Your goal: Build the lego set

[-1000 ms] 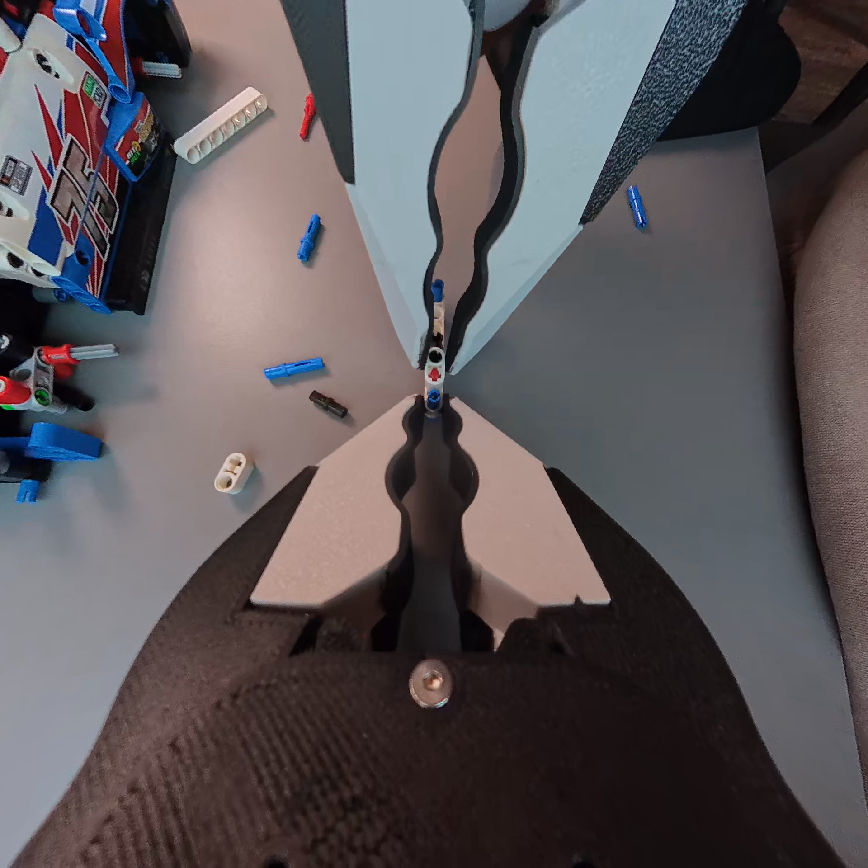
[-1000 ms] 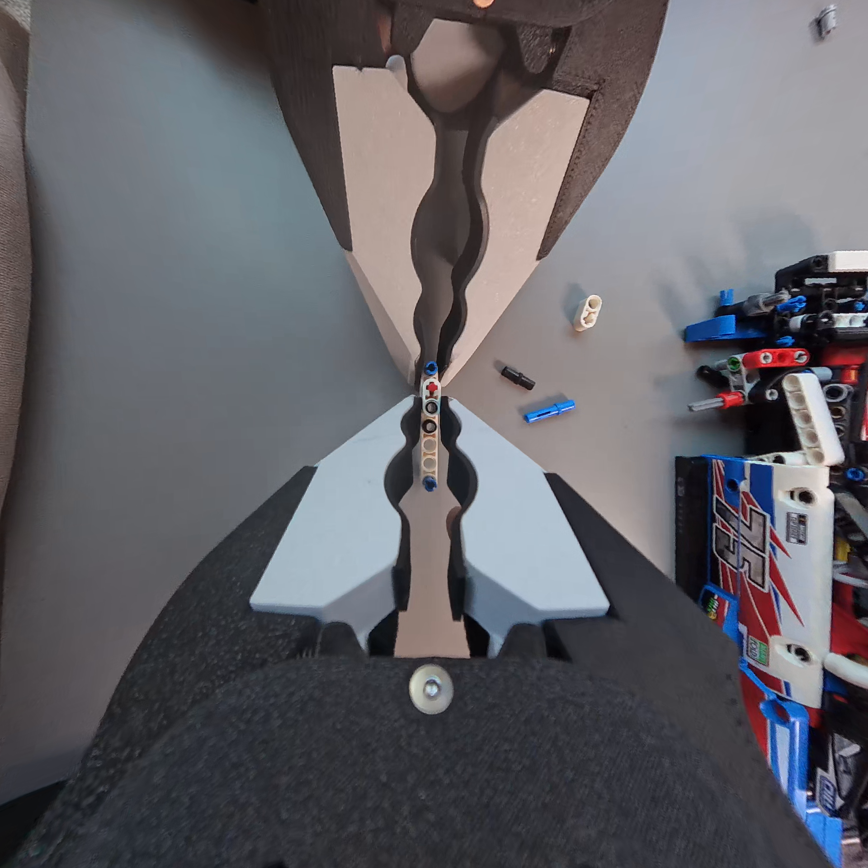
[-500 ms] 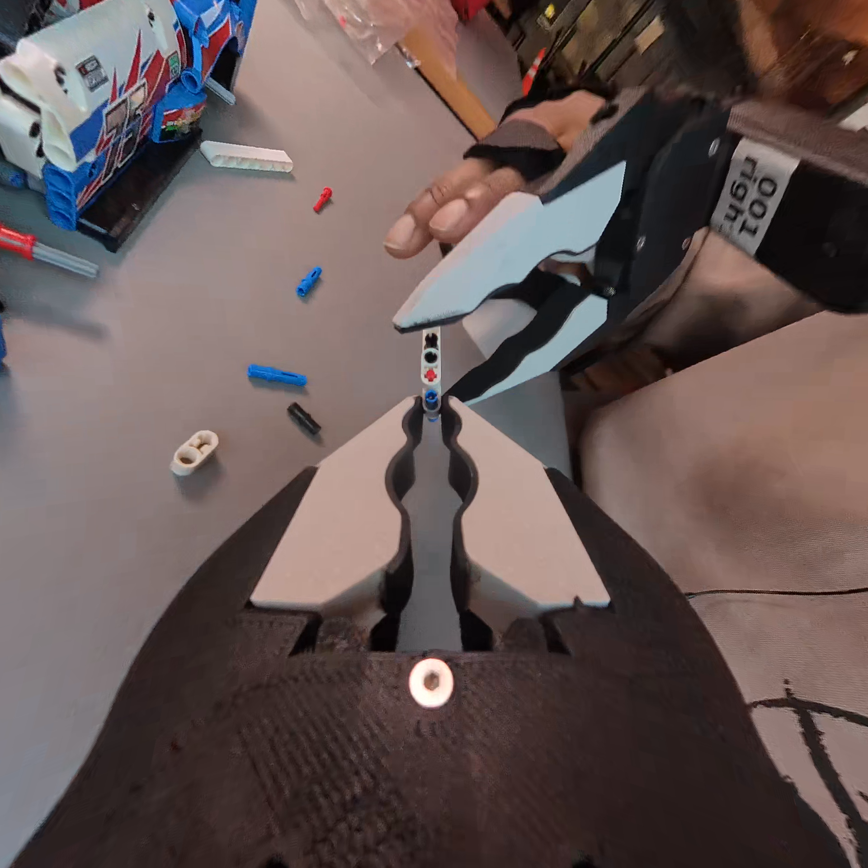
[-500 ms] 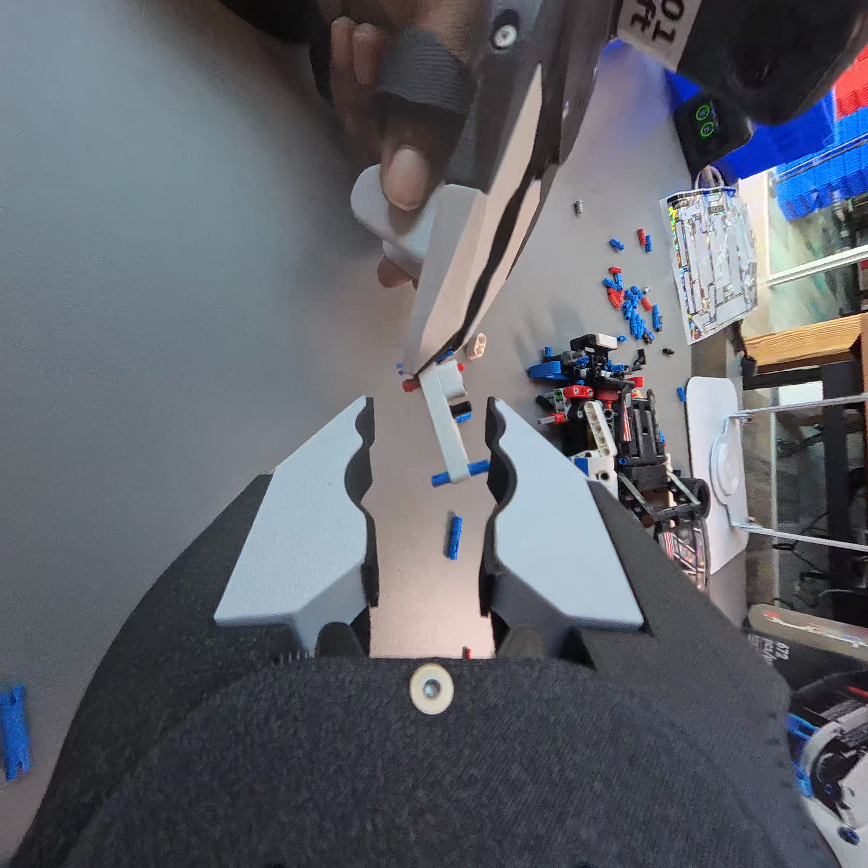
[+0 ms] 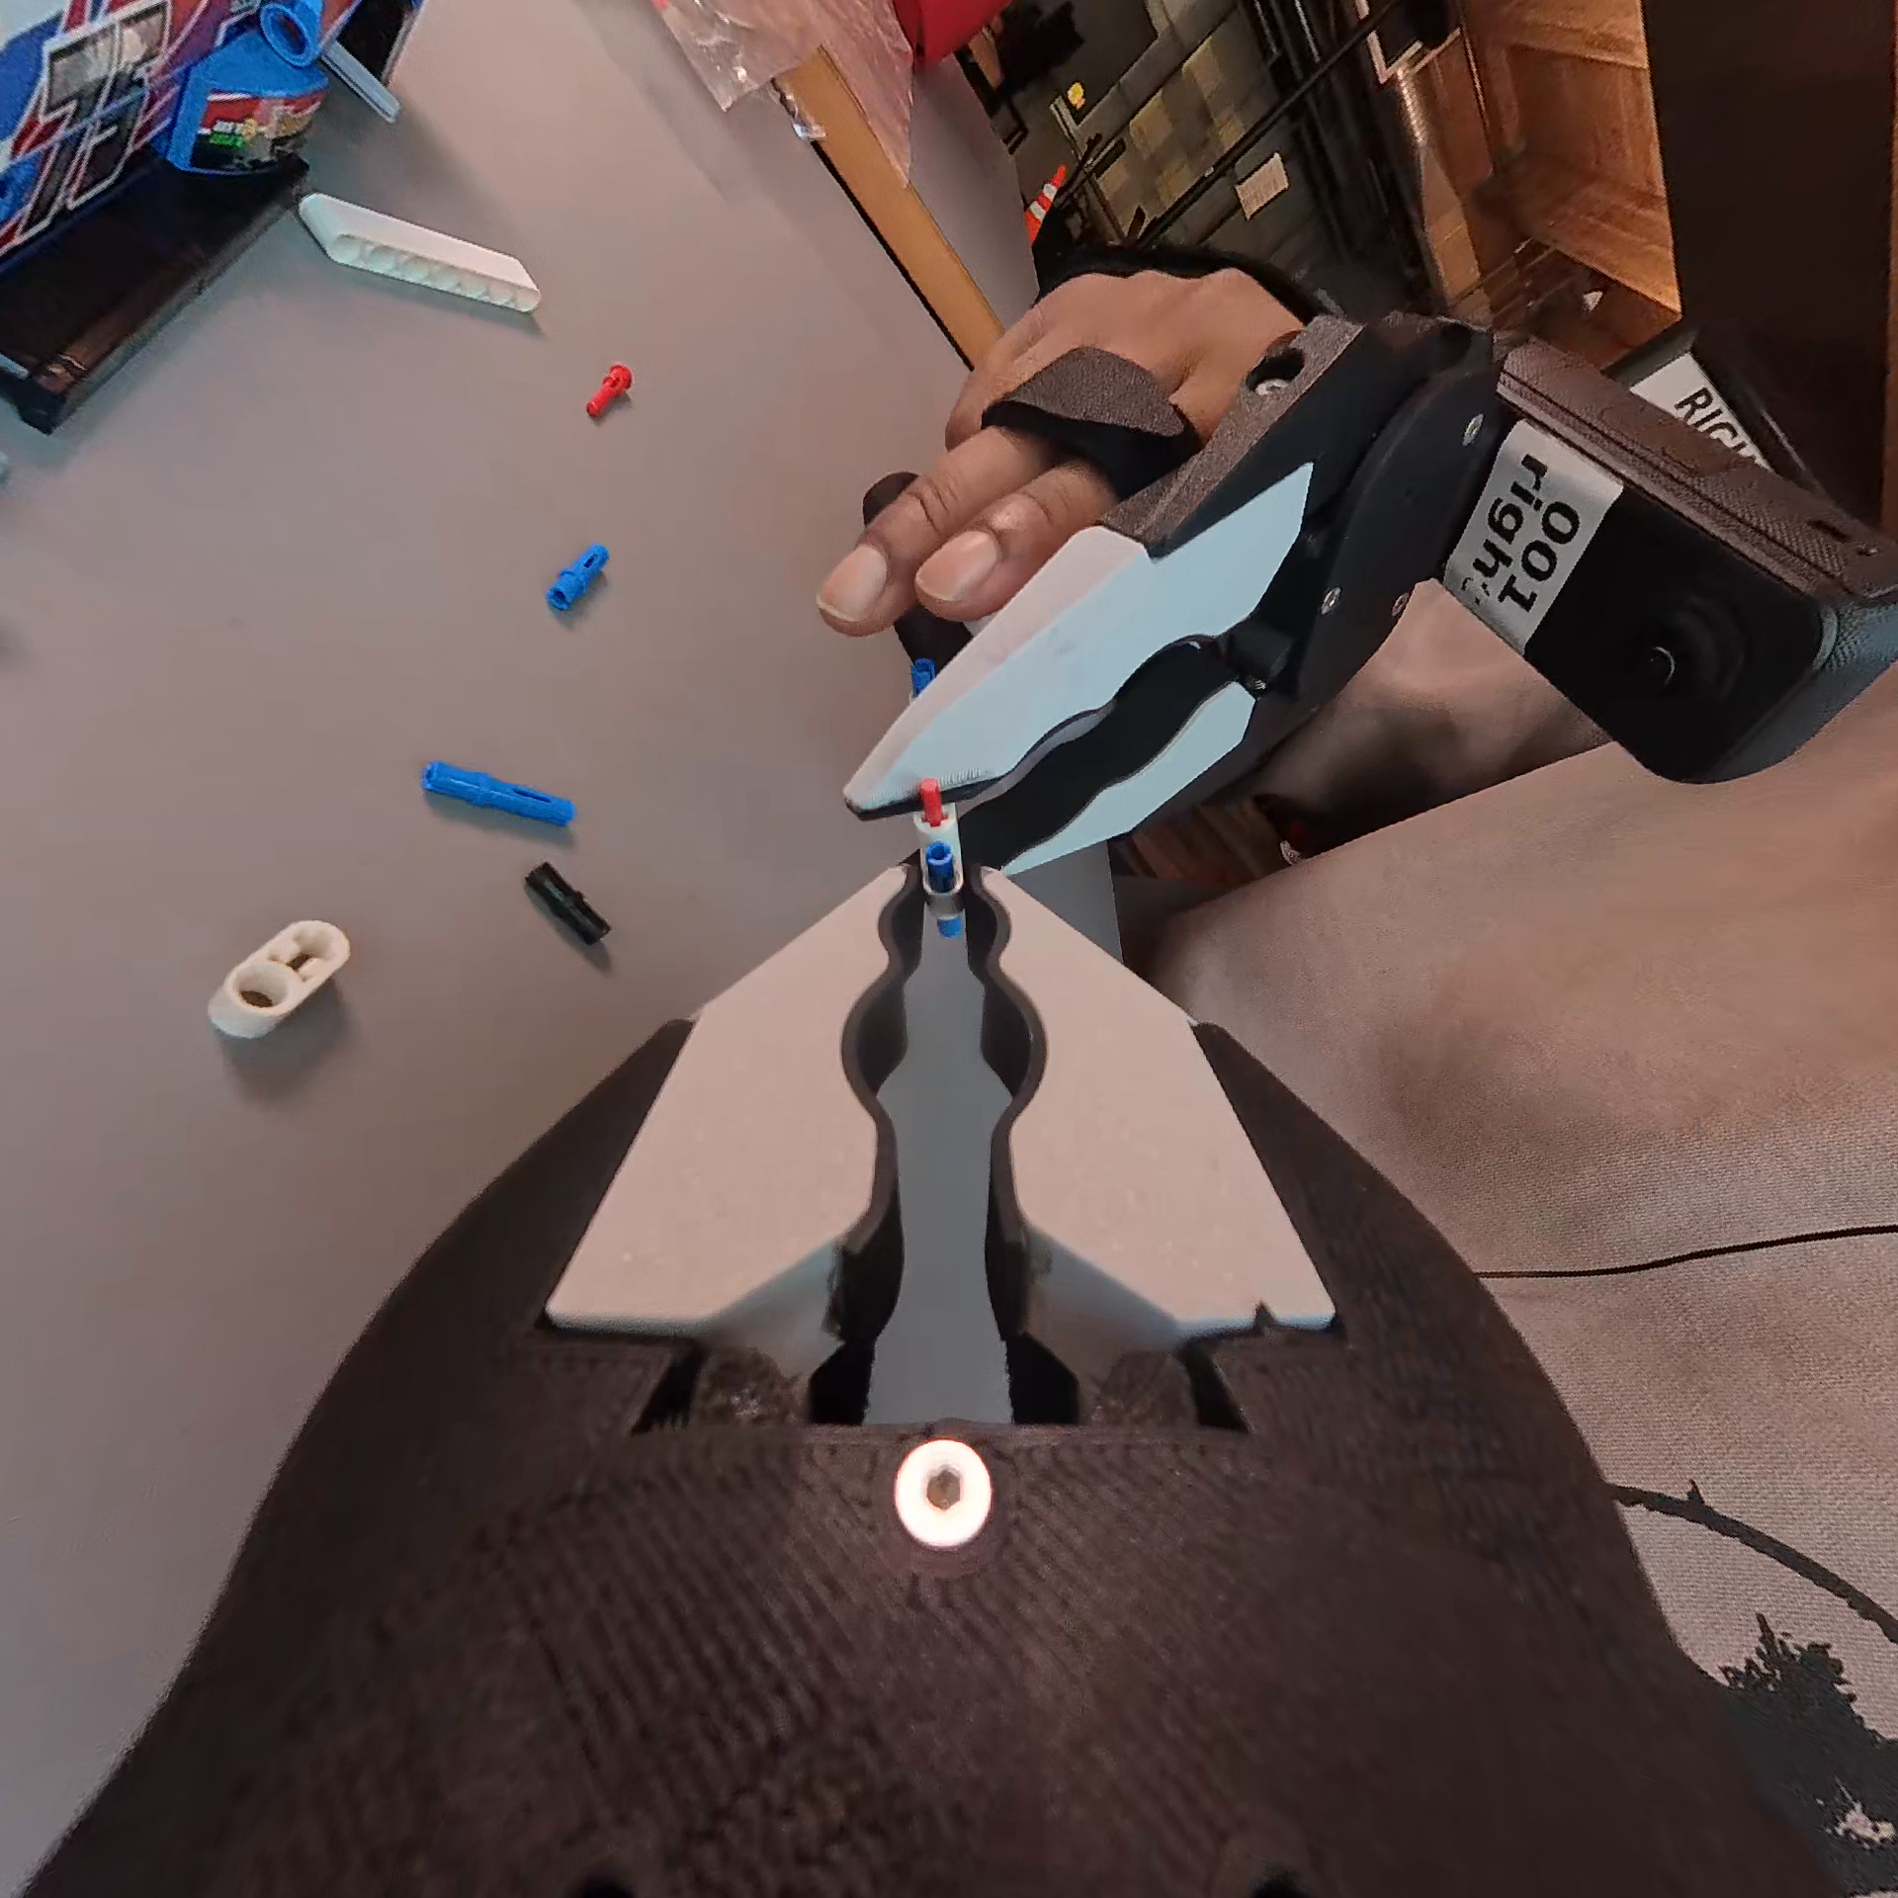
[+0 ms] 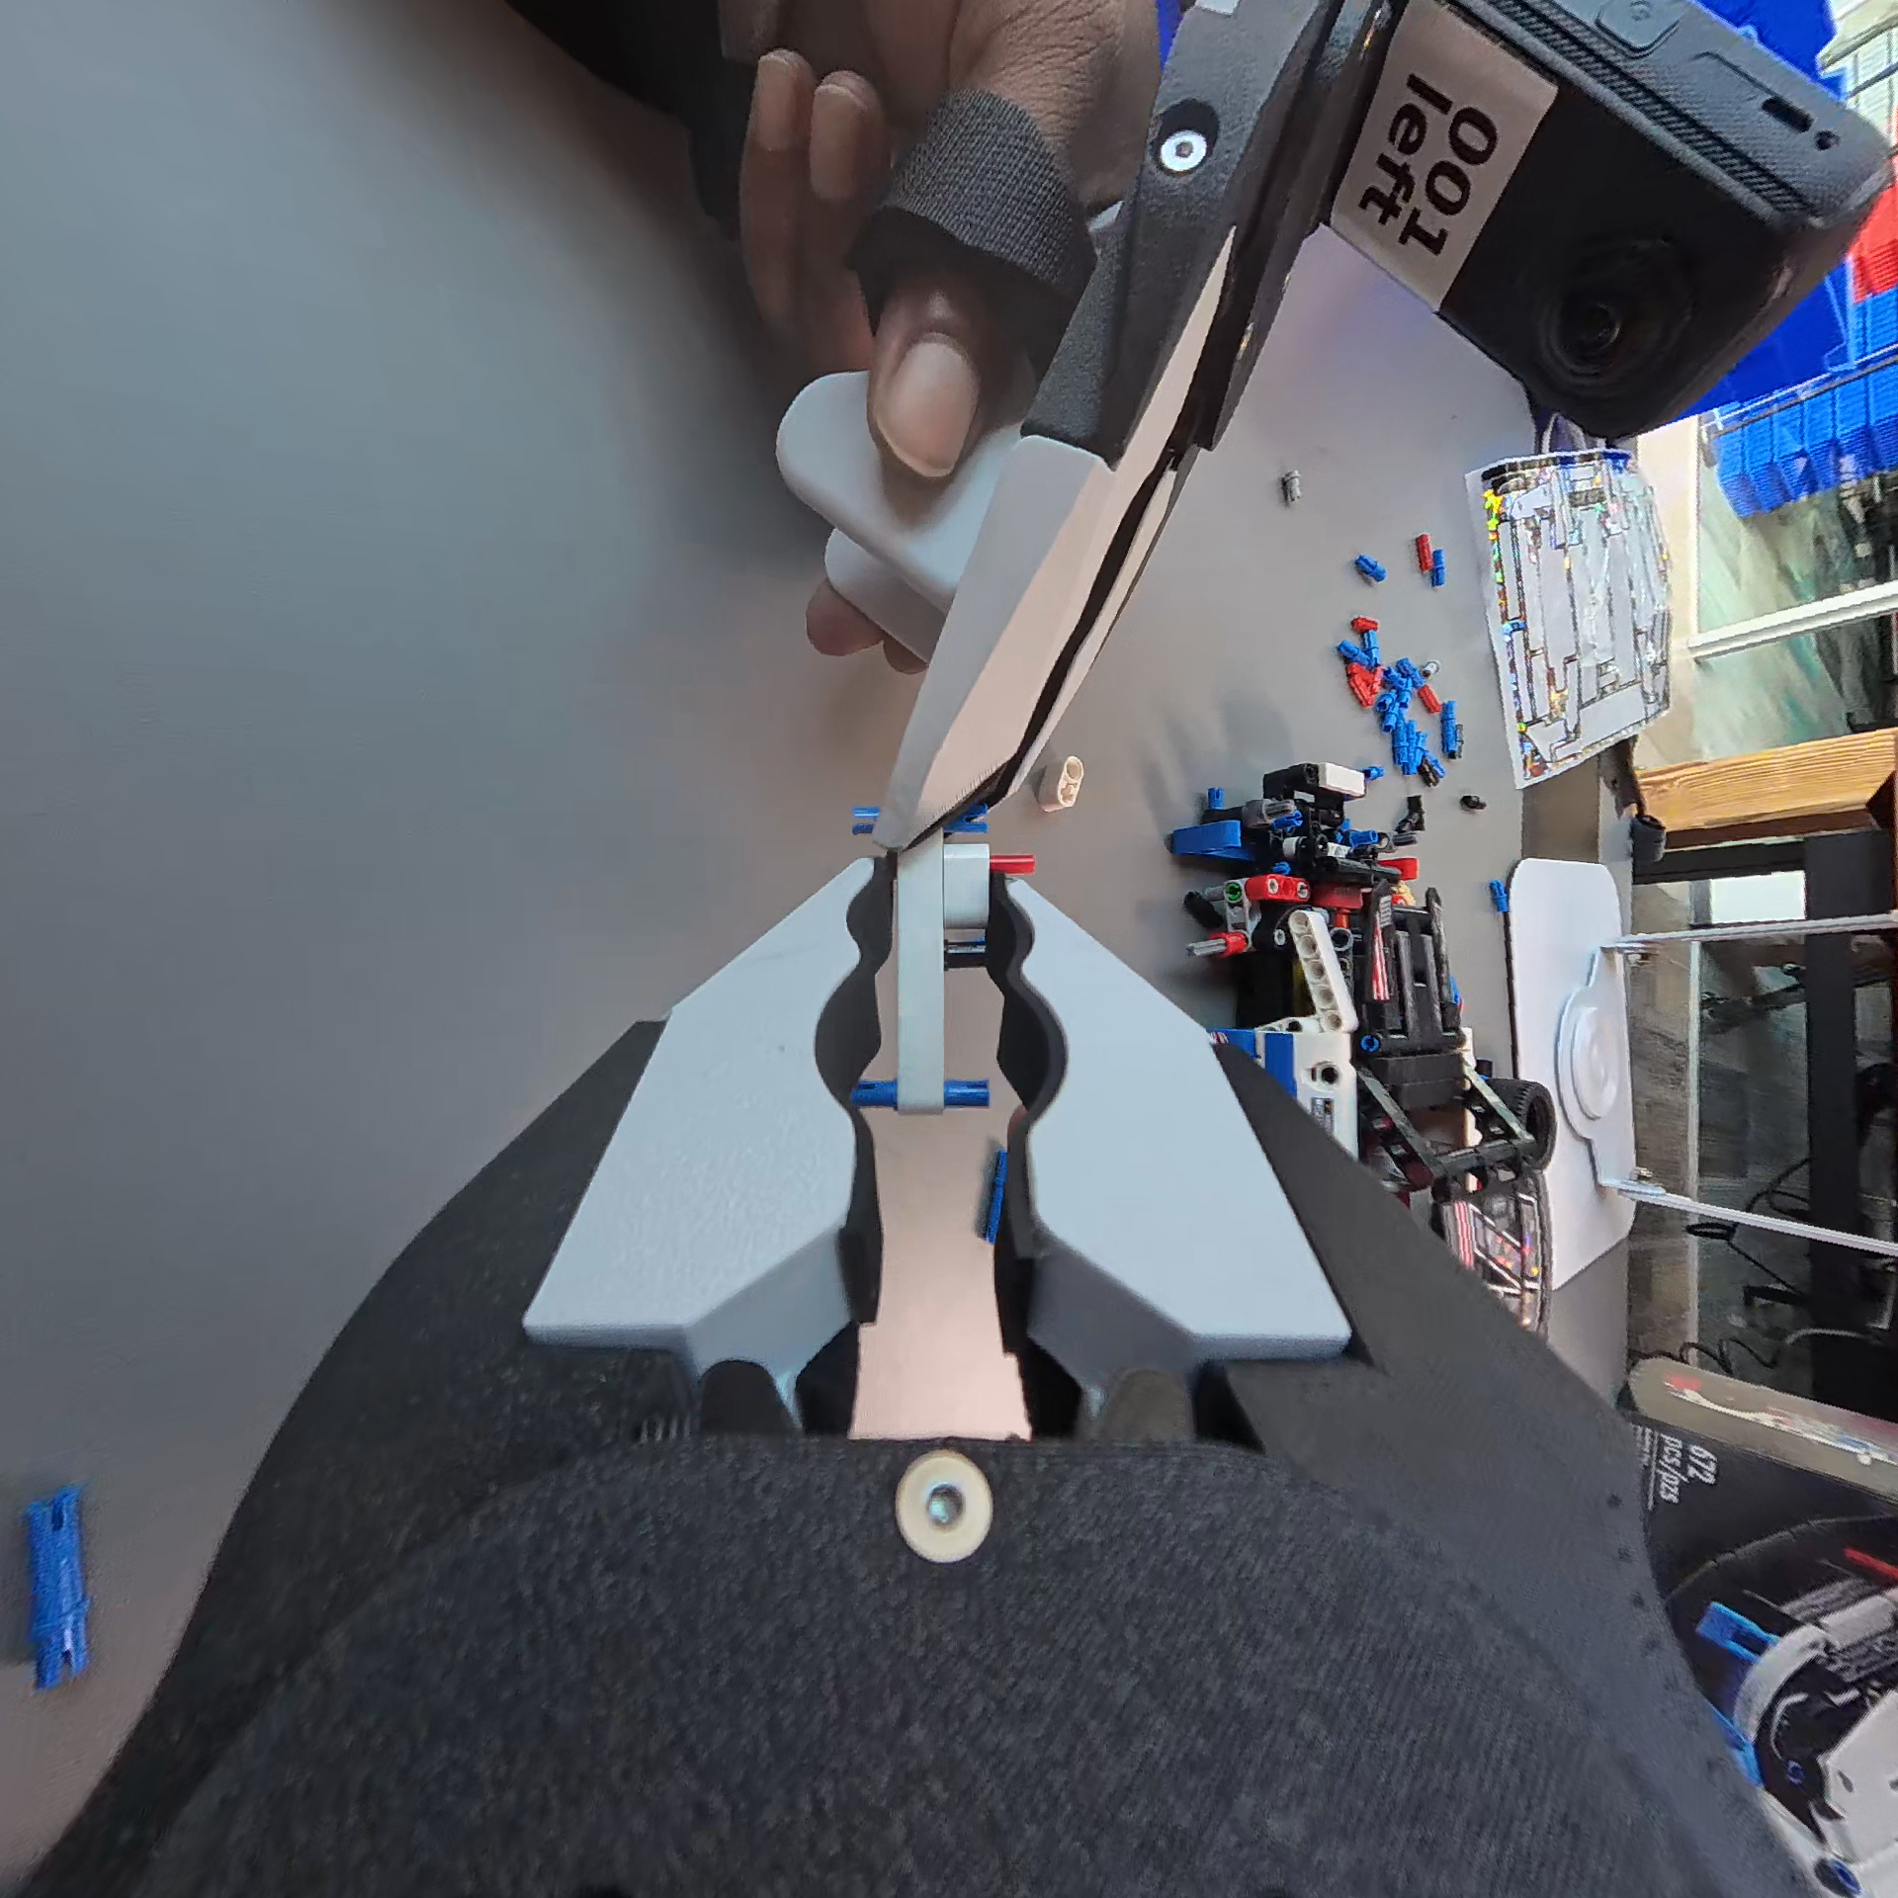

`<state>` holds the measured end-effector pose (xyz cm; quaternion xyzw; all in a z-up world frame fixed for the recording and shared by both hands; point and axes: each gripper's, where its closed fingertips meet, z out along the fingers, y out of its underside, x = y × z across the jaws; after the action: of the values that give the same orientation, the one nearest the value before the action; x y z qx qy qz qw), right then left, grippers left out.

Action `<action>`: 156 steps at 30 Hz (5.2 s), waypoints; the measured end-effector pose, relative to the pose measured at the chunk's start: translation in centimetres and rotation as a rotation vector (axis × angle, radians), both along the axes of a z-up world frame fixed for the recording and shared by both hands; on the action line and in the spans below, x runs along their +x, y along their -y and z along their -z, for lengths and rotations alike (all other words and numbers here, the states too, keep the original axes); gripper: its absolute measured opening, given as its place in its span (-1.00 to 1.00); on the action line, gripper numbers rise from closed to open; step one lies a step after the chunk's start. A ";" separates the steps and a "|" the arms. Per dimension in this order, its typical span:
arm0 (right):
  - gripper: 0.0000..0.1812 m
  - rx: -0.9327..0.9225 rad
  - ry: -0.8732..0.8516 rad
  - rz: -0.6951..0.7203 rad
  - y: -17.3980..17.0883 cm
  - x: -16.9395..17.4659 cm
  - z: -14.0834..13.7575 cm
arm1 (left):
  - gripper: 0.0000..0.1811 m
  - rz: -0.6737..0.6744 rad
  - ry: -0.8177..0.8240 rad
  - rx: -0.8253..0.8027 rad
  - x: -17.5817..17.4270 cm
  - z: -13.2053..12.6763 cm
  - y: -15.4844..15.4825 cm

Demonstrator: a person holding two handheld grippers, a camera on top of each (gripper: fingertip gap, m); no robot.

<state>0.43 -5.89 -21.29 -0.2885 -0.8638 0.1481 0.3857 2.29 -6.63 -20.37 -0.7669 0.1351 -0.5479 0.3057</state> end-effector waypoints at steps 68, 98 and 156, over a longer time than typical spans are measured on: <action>-0.94 -0.386 -0.468 -0.080 -2.0 1.1 -4.3 | -0.81 -0.176 -0.331 0.590 -2.5 -3.2 -2.1; -0.94 -0.202 -0.495 -0.039 -3.0 1.0 -3.7 | -0.62 -0.283 -0.135 0.480 -3.9 -4.7 -3.1; 0.04 -0.162 0.268 0.367 -17.5 -3.4 -3.8 | -0.75 -0.800 -0.444 0.710 -14.4 -8.7 -4.6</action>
<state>-2.97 11.63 -17.50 -0.4878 -0.8256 0.1046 0.2638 -12.09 -1.99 -11.67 -0.7053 0.0709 -0.1368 0.6920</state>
